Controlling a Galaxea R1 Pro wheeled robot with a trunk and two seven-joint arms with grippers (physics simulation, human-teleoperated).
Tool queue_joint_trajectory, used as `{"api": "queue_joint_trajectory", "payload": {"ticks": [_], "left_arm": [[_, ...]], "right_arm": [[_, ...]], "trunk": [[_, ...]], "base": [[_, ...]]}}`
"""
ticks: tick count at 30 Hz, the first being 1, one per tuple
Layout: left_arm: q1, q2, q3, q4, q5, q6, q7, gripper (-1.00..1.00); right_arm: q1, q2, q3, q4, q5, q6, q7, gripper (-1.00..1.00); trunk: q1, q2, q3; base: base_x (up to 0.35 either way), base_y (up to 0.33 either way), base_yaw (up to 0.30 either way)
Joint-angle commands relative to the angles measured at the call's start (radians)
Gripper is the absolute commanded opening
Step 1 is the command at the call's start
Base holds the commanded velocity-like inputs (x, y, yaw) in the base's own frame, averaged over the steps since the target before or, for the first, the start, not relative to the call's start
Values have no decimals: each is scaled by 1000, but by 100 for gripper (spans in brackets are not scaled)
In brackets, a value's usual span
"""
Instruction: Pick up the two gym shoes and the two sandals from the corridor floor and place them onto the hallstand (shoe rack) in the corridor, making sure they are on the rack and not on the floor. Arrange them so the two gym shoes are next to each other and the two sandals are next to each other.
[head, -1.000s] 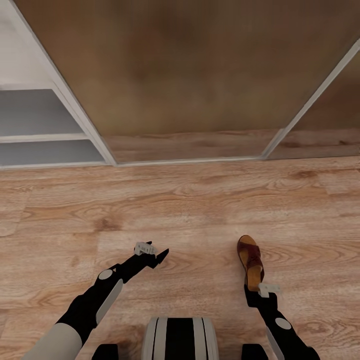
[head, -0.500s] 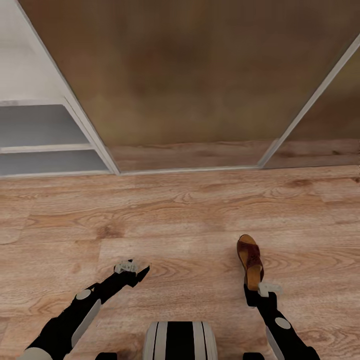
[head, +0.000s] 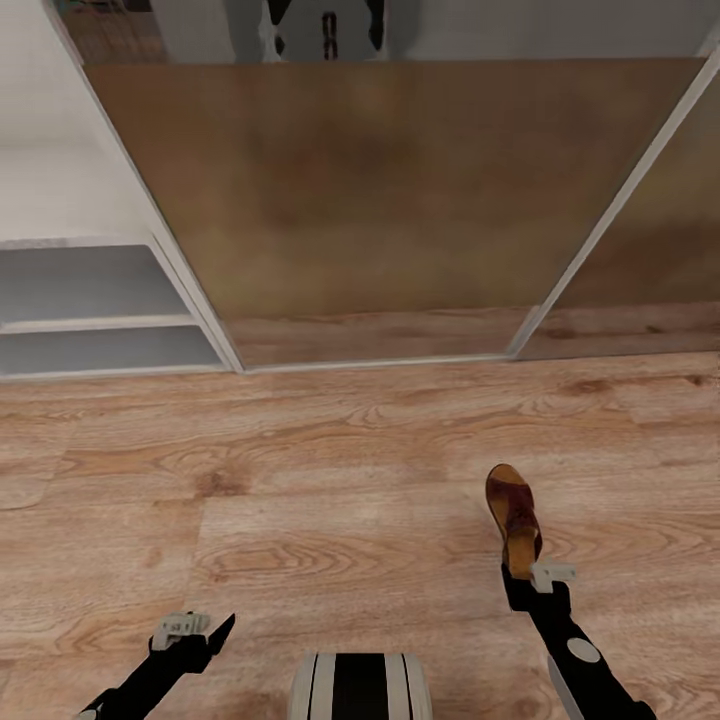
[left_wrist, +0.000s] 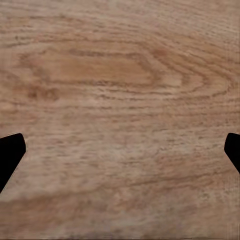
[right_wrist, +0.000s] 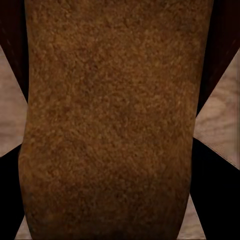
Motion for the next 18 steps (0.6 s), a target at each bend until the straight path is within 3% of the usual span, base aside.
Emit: {"api": "queue_joint_trajectory", "payload": {"ticks": [1, 6, 11, 18], "left_arm": [[4, 0, 6, 7, 8, -4, -6, 100], [23, -2, 26, 65, 7, -76, -6, 100], [28, -3, 33, 177, 8, -192, -6, 100], [29, -3, 34, 233, 8, -241, -6, 100]], "right_arm": [[7, 1, -6, 0, 10, -4, 6, -100], [66, -4, -8, 3, 9, -39, 7, -100], [145, -6, -8, 5, 7, -151, 6, -100], [194, -5, -8, 7, 7, -230, 5, -100]], "trunk": [[-1, 0, 5], [-3, 1, 32], [-5, 2, 59], [-8, 4, 97]], "base": [[0, 0, -3], [0, 0, -1], [0, 0, 0], [0, 0, 0]]}}
